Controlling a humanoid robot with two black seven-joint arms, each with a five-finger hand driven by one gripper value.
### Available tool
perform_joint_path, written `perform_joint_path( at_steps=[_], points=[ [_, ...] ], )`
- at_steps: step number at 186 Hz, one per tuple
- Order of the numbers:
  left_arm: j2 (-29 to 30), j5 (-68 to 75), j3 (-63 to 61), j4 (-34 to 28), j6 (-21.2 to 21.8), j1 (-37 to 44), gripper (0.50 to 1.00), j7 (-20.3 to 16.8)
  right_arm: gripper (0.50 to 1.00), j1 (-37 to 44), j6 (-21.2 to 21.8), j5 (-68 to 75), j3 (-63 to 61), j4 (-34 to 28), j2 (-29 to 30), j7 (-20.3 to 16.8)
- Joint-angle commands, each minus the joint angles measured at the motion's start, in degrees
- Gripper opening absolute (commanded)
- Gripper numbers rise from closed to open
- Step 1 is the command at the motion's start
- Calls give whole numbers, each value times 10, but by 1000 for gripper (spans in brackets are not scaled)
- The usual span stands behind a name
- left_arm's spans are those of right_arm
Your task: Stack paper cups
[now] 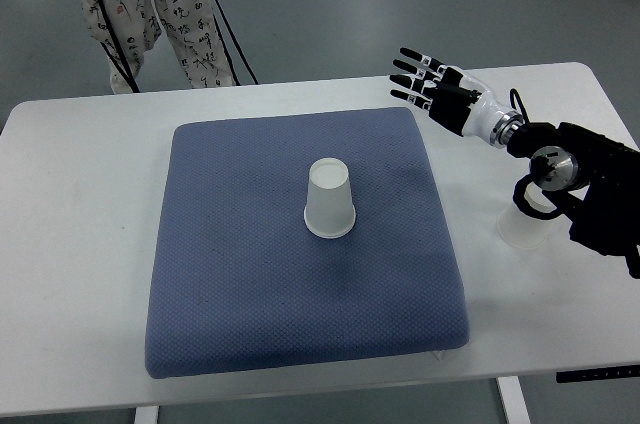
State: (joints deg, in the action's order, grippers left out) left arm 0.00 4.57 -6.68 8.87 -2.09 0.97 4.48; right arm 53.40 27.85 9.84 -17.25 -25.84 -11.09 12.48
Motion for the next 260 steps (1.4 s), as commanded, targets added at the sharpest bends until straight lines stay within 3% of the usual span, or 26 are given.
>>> perform_joint_path(
  at_steps=[1, 57, 110, 188, 217, 260],
  points=[
    [0, 0, 0, 1, 1, 0, 1000, -1, 917, -2, 0, 0, -1, -1, 5, 0],
    [0, 0, 0, 1, 0, -2, 1000, -1, 915, -1, -27, 1, -1, -1, -2, 3],
    [0, 0, 0, 1, 2, -6, 1000, -1, 913, 23, -18, -10, 6, -3, -16, 2],
    [0, 0, 0, 1, 2, -6, 1000, -1, 913, 53, -18, -197, 12, -14, -52, 3],
    [0, 0, 0, 1, 3, -6, 1000, -1, 913, 58, -25, -341, 16, -53, -97, 3],
    [0, 0, 0, 1, 2, -6, 1000, -1, 913, 122, -24, -511, 125, -177, -212, 3]
  ],
)
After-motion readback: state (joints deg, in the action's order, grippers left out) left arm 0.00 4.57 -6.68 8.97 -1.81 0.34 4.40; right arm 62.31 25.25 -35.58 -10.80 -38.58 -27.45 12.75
